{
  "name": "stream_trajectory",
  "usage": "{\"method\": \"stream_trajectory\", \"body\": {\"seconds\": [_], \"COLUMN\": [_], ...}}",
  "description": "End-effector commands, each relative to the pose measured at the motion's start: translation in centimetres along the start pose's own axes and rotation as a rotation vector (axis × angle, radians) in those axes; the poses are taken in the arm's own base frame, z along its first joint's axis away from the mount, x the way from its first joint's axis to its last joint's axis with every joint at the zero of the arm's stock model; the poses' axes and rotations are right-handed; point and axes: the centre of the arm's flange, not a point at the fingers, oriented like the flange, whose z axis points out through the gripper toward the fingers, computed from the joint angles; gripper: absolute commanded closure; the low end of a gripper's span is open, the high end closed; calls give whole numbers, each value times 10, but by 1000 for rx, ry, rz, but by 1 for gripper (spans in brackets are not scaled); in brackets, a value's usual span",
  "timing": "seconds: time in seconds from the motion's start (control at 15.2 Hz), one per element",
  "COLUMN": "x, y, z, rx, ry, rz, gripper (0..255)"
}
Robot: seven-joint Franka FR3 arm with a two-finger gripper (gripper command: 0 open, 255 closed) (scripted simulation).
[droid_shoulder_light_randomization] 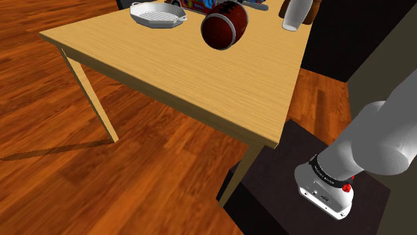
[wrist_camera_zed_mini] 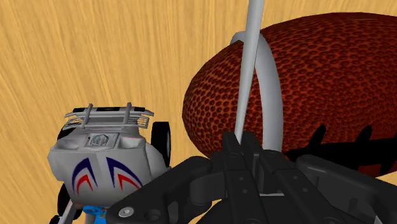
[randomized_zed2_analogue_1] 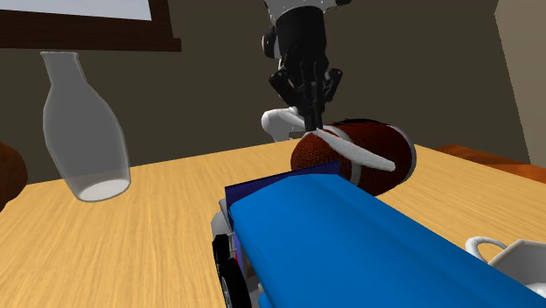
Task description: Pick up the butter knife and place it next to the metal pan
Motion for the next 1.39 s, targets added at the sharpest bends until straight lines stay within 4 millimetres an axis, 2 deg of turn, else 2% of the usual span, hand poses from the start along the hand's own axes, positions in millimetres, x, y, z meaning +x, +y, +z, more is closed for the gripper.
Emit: {"method": "stream_trajectory", "body": {"seconds": [0.0, 0.79, 1.32], "x": [17, 114, 100], "y": [-24, -145, -145], "z": [10, 45, 85], "rx": [7, 7, 7], "ry": [-7, -7, -7], "rz": [-3, -3, -3], "gripper": [255, 255, 255]}}
